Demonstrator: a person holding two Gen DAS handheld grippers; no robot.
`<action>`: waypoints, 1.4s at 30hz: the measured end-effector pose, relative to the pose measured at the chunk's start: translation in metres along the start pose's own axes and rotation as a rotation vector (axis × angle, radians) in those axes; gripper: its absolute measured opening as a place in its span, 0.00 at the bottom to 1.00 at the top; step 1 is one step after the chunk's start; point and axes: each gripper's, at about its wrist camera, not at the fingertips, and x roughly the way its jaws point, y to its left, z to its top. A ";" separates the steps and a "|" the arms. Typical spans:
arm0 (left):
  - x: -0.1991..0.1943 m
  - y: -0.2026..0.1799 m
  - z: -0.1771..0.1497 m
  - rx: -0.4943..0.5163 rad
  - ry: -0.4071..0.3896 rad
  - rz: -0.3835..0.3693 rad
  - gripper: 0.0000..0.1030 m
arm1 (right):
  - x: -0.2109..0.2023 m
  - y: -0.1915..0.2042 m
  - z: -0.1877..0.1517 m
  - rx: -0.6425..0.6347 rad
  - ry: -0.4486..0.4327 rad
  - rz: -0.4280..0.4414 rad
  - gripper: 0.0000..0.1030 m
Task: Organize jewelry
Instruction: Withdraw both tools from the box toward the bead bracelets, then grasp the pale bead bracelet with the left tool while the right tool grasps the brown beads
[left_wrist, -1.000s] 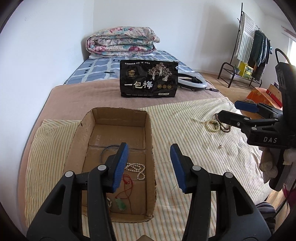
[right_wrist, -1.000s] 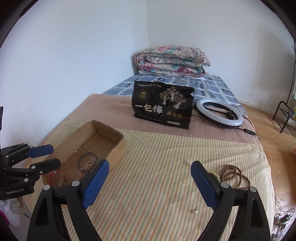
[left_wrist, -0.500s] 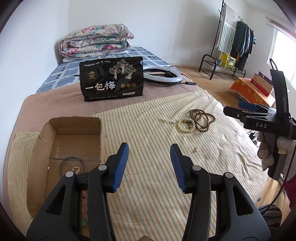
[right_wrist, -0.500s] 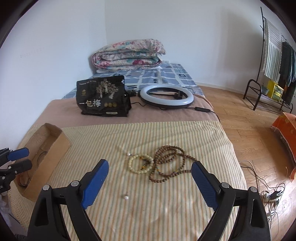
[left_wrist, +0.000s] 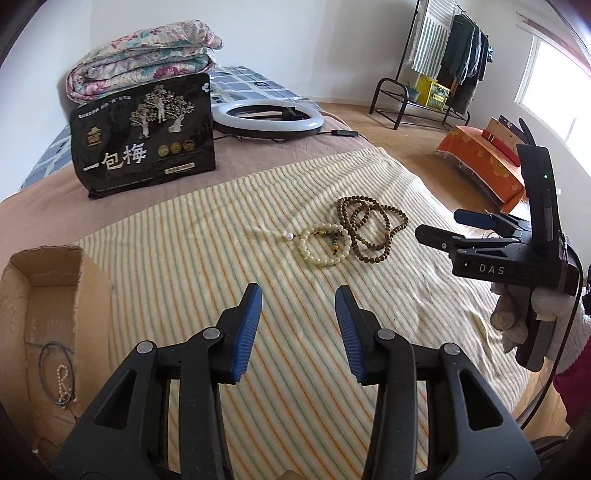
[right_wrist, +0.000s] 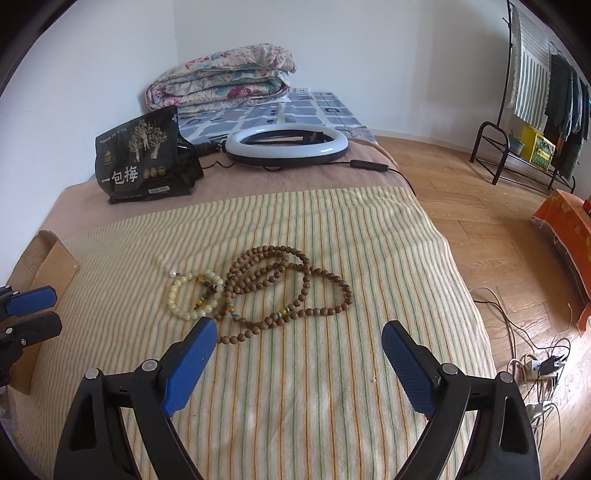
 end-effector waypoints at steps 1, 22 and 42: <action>0.007 -0.003 0.002 0.001 0.007 -0.003 0.38 | 0.005 -0.002 -0.001 0.004 0.007 0.006 0.90; 0.112 -0.002 0.028 -0.092 0.130 -0.011 0.24 | 0.060 0.017 -0.008 -0.052 0.064 0.070 0.90; 0.123 -0.005 0.021 -0.048 0.149 0.073 0.07 | 0.076 0.015 0.010 -0.030 0.074 0.039 1.00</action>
